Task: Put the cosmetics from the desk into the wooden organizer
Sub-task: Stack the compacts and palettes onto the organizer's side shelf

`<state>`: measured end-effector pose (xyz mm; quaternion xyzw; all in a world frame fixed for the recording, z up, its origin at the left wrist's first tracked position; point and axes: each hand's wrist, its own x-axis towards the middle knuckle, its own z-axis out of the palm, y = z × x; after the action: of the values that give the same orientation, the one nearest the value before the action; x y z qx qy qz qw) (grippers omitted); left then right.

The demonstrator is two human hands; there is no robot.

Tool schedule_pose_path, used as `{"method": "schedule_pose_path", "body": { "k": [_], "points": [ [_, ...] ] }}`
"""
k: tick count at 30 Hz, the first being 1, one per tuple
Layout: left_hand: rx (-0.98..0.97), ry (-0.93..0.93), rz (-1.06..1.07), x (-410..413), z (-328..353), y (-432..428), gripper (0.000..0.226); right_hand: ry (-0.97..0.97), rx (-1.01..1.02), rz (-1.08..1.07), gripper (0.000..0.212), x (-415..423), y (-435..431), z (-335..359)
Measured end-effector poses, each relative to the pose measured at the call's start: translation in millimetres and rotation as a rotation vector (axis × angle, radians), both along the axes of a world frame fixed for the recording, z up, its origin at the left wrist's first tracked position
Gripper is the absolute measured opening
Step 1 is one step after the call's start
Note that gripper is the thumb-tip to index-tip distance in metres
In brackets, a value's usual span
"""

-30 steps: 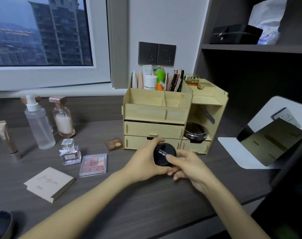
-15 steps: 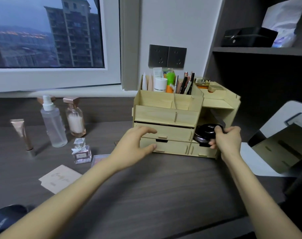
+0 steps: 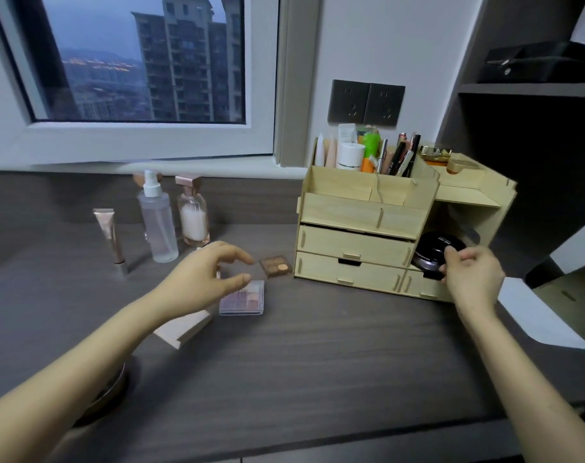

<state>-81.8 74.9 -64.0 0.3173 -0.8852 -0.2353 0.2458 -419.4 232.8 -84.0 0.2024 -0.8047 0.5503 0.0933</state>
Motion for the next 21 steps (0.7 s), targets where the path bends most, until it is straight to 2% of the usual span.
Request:
{"method": "schedule_pose_path", "body": {
  "k": [2,5,7,10,13,15,17,21],
  "points": [
    [0.011,-0.082,0.046,17,-5,-2,0.018,0.094,-0.006,0.001,0.021,30,-3,4],
    [0.017,-0.229,0.144,43,-11,-2,0.025,0.151,-0.022,0.215,0.022,86,-15,-2],
    [0.054,-0.335,0.201,62,-14,0,0.036,0.075,0.054,0.451,0.026,122,-26,-11],
    [0.093,-0.574,0.266,88,-16,8,0.067,-0.133,0.209,0.811,0.028,177,-41,-25],
    [0.122,-0.813,0.28,108,-21,18,0.09,-0.237,0.305,1.028,0.024,219,-51,-37],
    [0.138,-0.89,0.276,119,-26,26,0.097,-0.298,0.331,1.136,0.025,239,-57,-41],
    [0.128,-0.876,0.31,128,-33,31,0.094,-0.365,0.333,1.216,0.025,254,-60,-42],
    [0.096,-0.57,0.42,133,-39,34,0.067,-0.502,0.314,1.315,0.021,268,-59,-40]
  ]
}}
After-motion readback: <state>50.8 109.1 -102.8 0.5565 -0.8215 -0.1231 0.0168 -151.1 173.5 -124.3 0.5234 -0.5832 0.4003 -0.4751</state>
